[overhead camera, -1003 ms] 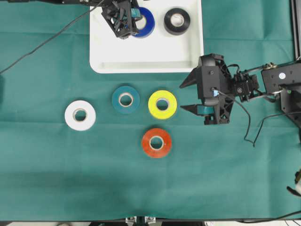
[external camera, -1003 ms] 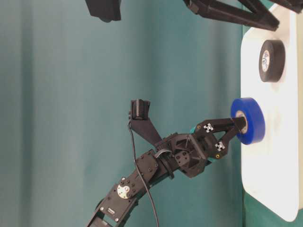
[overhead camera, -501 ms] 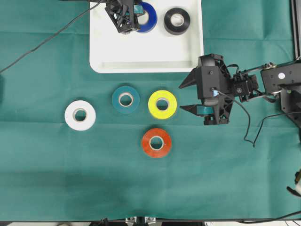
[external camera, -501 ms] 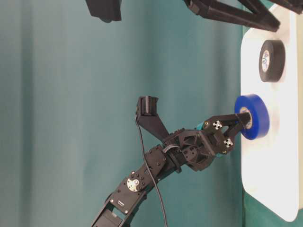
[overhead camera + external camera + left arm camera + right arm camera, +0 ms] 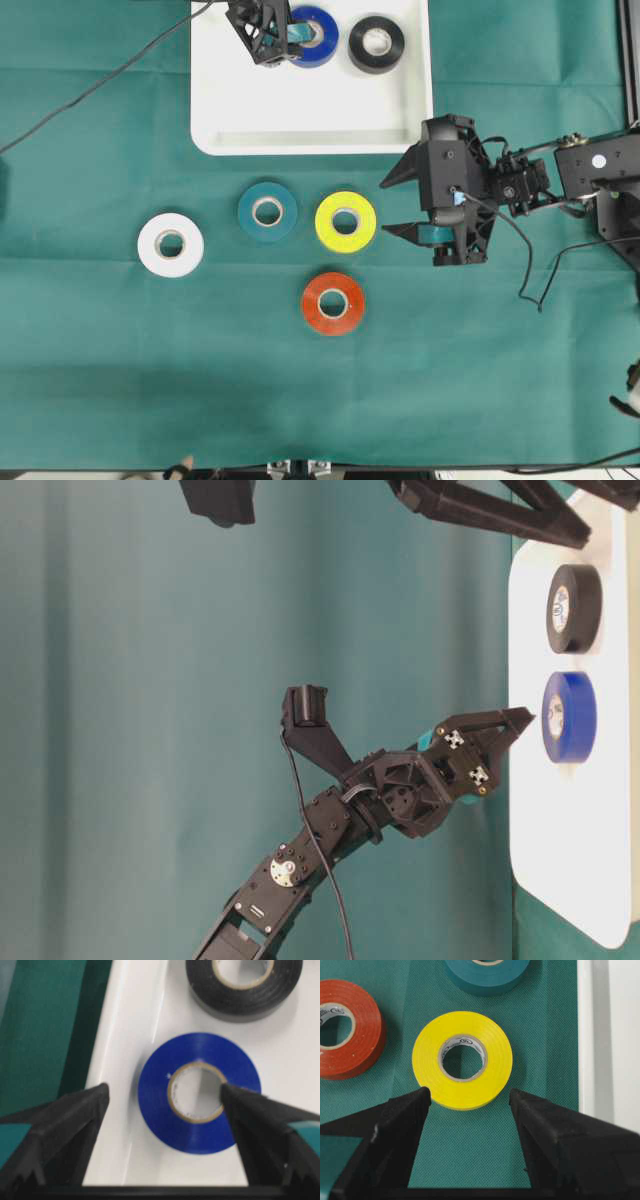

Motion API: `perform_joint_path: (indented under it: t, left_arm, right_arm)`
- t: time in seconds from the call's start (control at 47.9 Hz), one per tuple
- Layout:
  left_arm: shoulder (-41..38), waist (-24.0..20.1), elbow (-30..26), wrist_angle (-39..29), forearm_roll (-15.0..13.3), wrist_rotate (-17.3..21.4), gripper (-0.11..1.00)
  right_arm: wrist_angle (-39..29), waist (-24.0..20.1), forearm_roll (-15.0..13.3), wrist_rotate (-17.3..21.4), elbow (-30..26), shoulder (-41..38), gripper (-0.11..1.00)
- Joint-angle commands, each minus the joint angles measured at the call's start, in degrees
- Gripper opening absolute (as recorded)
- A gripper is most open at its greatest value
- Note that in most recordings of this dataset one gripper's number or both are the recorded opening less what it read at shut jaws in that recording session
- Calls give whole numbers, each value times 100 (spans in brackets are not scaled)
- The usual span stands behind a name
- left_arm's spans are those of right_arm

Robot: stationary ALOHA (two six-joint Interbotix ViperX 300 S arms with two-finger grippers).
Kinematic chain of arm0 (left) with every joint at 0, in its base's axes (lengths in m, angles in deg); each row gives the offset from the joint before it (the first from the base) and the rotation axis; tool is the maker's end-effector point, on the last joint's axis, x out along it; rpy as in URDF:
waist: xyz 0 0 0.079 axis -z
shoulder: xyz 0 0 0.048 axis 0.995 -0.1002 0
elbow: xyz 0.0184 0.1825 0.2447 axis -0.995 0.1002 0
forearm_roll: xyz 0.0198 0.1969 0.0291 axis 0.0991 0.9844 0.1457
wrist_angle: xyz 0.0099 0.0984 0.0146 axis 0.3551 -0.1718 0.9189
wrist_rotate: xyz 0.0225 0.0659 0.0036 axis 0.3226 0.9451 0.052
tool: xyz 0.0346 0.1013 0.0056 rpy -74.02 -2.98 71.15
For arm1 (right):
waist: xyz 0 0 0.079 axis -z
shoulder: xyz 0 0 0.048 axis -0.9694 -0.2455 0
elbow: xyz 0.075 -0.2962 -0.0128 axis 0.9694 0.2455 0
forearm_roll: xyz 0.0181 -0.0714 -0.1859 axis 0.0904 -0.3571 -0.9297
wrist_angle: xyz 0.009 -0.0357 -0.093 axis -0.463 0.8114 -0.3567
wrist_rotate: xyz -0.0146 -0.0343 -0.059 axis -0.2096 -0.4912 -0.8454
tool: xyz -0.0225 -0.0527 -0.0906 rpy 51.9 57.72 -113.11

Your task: Put the tape alternately from left to right into the white case.

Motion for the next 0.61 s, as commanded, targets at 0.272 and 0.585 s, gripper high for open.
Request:
perform_joint_path:
  t: [0.272,0.585]
  left_arm:
    - [615,70,413,53,-18,-35,82]
    - [1116,580,914,62,-26,-44,82]
  right_arm:
    - [44,-26,0,9,-62,35,72]
    - [79,-26,0,9,-70,35,72]
